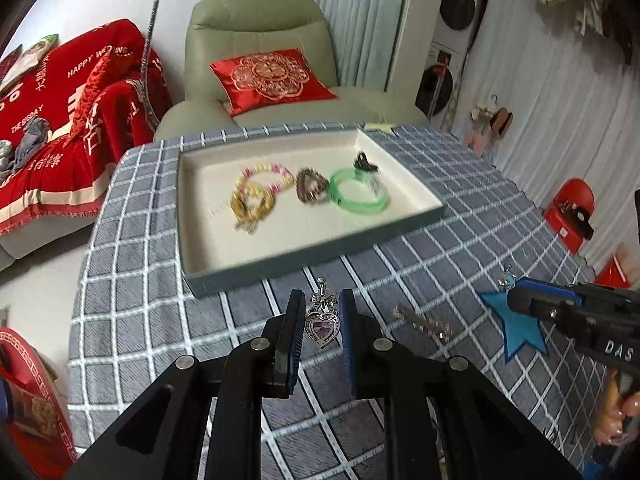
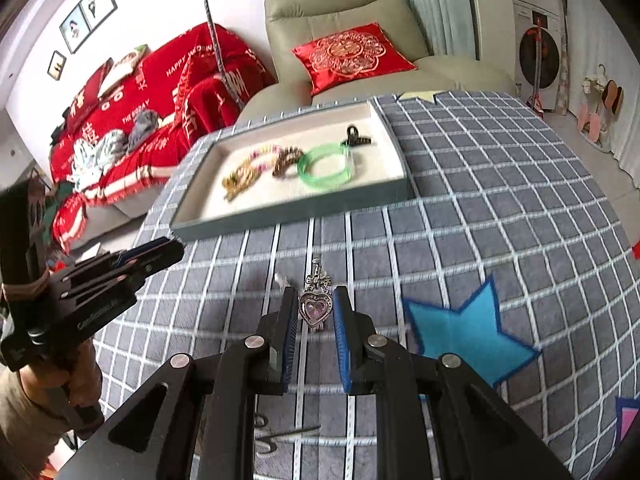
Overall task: Organize jewelry
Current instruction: 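Carry both heart pendants into the tray with both tools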
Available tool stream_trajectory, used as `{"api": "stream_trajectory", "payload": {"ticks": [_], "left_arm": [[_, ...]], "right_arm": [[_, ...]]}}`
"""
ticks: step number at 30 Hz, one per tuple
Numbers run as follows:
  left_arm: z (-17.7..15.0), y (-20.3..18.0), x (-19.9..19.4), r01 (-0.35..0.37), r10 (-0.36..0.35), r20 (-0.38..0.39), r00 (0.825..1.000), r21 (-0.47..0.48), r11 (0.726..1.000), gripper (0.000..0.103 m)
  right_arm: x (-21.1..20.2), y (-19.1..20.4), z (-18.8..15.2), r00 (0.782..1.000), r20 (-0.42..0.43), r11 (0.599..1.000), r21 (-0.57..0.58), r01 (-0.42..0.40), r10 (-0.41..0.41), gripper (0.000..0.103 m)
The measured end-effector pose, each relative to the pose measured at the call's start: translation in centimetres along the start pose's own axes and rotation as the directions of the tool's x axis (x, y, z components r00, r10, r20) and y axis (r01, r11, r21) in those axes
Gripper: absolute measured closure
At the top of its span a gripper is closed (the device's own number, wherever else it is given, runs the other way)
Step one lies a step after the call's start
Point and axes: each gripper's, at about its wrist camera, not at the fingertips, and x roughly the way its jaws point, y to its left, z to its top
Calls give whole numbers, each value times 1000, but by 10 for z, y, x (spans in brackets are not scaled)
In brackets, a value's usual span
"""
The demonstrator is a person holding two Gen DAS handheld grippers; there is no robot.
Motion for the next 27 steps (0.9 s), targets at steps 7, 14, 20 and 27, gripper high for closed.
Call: {"api": "stream_trajectory", "payload": {"ticks": [7,14,20,27], "left_arm": [[27,15,4,-27,27,29,999,-14,1000,70],[56,32,25,-50,50,21,999,-20,999,70],[69,42,56,-67,66,-27,997,-19,998,70],[72,49,84,-69,67,-76,995,-26,997,70]], "right_arm": [[16,-5,45,1000,1,999,17,-29,29,84],[60,1,85,997,-60,999,3,-45,45,84],[104,9,100,987,-144,997,7,-74,74,84],[146,24,101,968,-235,995,-18,-94,87,84]]}}
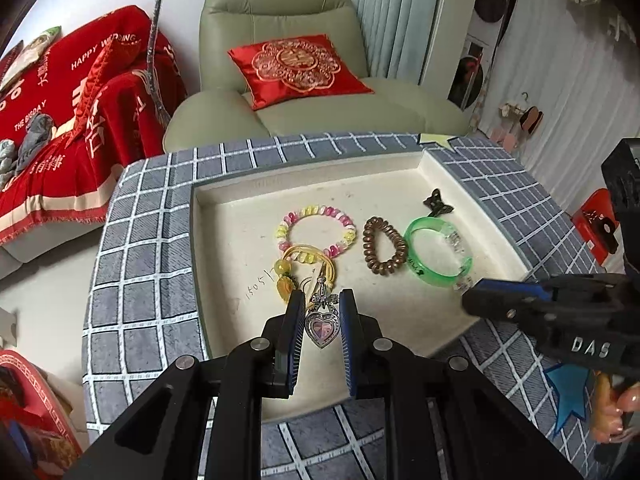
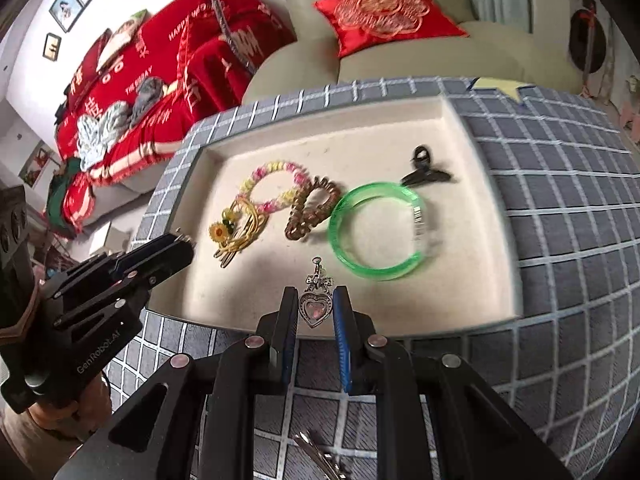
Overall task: Organize jewelry
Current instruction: 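Carry both heart pendants into the tray with both tools, then open the right tool to release the pink heart pendant in the tray, then open the left tool to release the dark red heart pendant in the tray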
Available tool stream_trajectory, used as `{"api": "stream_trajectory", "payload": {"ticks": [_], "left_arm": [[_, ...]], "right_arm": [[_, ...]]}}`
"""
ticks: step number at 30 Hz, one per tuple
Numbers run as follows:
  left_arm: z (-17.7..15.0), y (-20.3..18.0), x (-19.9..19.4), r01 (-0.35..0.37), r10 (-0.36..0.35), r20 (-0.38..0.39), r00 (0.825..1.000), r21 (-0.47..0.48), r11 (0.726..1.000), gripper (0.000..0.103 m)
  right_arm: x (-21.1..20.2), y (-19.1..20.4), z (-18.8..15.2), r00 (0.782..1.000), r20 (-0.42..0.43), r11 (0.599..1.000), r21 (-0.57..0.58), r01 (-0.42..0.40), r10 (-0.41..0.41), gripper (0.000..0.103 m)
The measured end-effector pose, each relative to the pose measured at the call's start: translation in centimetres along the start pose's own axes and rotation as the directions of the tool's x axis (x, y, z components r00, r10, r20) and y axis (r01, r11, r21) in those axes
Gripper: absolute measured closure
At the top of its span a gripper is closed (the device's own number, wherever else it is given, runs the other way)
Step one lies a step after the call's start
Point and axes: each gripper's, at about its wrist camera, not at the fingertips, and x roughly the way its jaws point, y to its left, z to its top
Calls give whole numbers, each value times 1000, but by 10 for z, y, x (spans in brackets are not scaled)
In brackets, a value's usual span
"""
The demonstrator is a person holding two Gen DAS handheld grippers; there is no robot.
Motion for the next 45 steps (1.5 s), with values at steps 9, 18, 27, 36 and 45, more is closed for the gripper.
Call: {"api": "stream_trajectory", "payload": {"ticks": [9,18,27,36,45], "left_arm": [[0,3,25,-10,9,-50,999,-11,1000,70],[0,0,47,-117,116,-69,991,-10,993,70],[-1,-6,51,-145,146,-57,988,18,989,70],[-2,-5,49,-137,137,-60,989,-2,991,69],[-3,-3,42,-140,138,-42,990,-28,990,69]], "right_arm": [[26,-8,10,998,-55,999,12,38,-38,84],[27,-22,22,985,12,985,-9,170,-170,84],[25,-26,19,981,33,982,-12,190,-189,83],[14,-23,21,987,61,989,14,147,-148,41],[-10,-14,15,987,106,993,23,118,-120,41]]}}
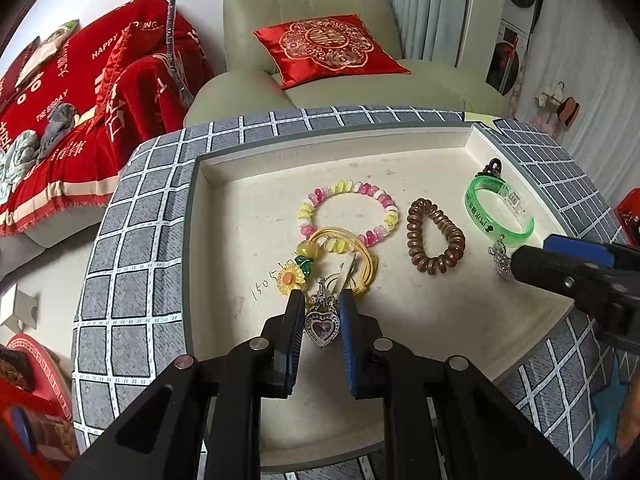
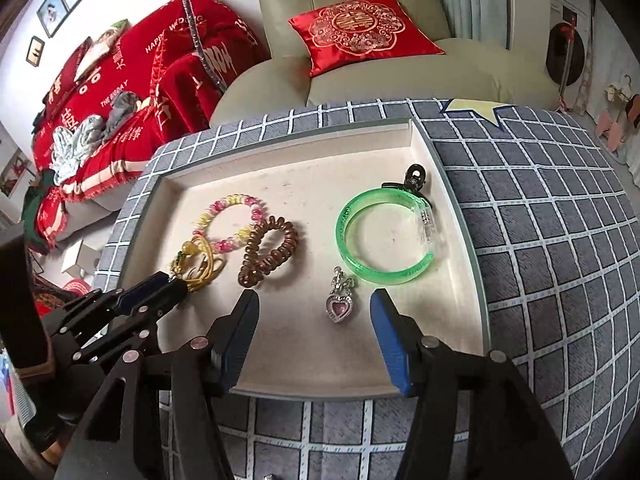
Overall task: Organize jewelry
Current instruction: 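Open the left tool to release the dark red heart pendant in the tray, then lift the left tool toward the braided cord bracelet while the right tool reaches toward the silver hair clip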
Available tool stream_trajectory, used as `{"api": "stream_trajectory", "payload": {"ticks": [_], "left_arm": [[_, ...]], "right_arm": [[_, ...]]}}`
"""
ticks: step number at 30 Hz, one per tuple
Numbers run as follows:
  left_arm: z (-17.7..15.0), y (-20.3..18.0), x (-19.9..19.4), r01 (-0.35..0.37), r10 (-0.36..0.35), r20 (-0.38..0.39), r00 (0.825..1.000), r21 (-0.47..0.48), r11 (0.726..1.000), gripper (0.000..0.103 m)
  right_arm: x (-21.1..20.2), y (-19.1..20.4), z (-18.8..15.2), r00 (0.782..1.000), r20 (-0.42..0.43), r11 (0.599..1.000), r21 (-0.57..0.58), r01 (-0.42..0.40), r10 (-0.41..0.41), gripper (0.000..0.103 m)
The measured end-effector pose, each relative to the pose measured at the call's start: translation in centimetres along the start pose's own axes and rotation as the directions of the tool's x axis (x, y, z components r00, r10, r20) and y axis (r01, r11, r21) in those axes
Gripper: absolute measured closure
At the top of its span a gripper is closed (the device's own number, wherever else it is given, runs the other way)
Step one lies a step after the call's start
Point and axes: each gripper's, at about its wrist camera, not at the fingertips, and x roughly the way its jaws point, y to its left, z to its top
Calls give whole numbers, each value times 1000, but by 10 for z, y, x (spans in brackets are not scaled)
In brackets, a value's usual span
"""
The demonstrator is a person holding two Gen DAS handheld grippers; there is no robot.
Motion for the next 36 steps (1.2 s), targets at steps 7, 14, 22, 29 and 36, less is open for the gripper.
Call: {"api": "stream_trajectory", "payload": {"ticks": [7,14,22,29,36], "left_arm": [[2,1,-7,-15,16,17,1000,-22,1000,69],[4,3,-15,-25,26,46,999,-32,999,69],[6,5,-18,-16,18,43,999,-39,999,69],[4,8,-36,-53,59,110,992,-55,997,0],[-6,10,-51,-45,51,106,993,-50,998,0]], "right_arm": [[-12,1,-3,1000,24,1000,-8,7,-7,41],[-21,-10,-2,998,48,999,11,35,-36,41],[-24,-15,-2,997,50,999,14,49,-50,41],[-33,-12,-6,995,84,999,6,47,-47,38],[-62,-8,-13,981,195,1000,12,1,-3,1]]}}
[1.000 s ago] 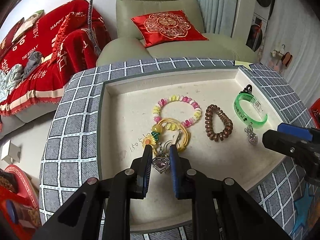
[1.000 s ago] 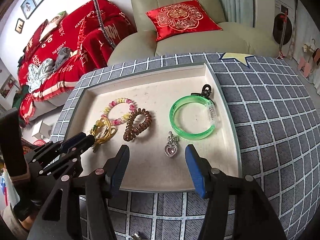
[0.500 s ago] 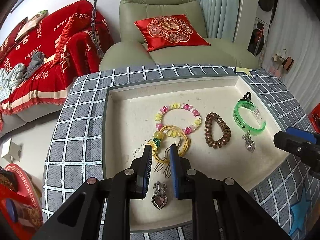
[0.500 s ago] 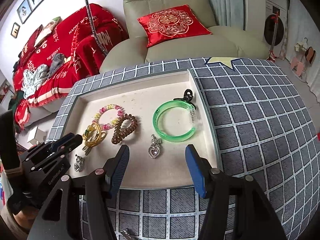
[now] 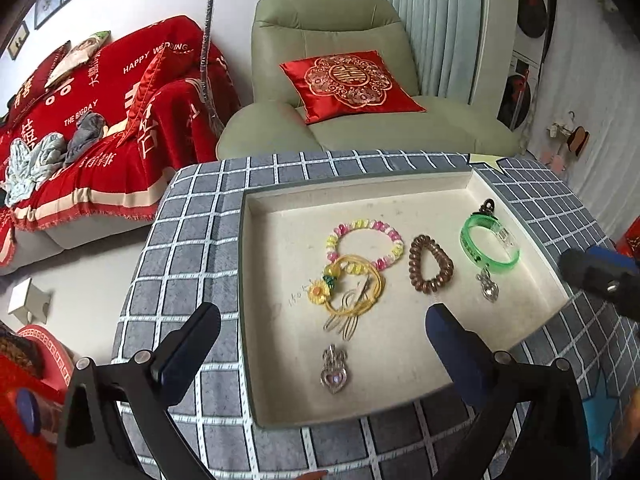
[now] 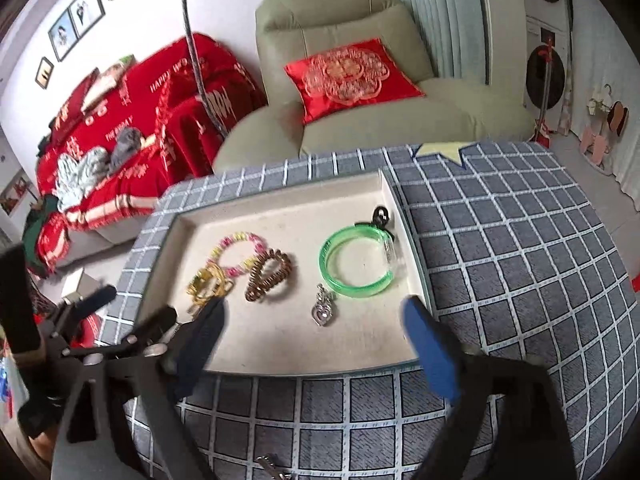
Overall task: Organize jewelry
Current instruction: 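Lift the left tool toward the braided cord bracelet while the right tool reaches toward the silver hair clip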
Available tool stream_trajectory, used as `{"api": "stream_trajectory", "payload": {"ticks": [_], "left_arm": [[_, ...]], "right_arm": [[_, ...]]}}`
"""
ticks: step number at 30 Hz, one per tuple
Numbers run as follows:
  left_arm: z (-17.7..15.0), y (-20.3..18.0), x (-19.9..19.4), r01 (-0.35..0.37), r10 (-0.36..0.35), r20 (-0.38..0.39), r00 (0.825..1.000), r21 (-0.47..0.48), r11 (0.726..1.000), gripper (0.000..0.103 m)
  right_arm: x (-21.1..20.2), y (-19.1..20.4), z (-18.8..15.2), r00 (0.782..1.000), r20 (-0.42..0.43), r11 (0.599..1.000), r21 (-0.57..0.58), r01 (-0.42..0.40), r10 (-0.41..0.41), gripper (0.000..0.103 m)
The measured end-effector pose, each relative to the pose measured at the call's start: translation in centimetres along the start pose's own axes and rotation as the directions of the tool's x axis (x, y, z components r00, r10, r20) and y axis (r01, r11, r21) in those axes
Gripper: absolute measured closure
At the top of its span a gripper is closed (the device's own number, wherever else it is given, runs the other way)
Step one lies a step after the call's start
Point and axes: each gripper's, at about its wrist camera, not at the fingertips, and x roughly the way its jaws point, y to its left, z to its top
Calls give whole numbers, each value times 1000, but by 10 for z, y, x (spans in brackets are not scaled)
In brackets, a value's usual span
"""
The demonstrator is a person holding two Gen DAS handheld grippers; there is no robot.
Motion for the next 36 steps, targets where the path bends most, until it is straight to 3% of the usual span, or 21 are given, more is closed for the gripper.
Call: {"api": "stream_trajectory", "payload": {"ticks": [7,21,29,36], "left_arm": [[-9,-1,-10,6,-6,-7,1000,-16,1000,0],[-26,-3,-33,8,-8,-18,1000,3,1000,0],[-61,-4,-53,45,-42,-58,997,42,998,0],[-101,1,-70,51,-50,-96,994,5,999,0]], "right_arm": [[-15,6,-7,999,37,1000,-14,-19,20,0],[-23,4,-27,998,-67,999,-49,9,-13,0],[-31,-4,-59,991,-133,998,-64,-4,-4,0],[-31,-8,-91,981,-192,996,-93,-6,-13,0]]}}
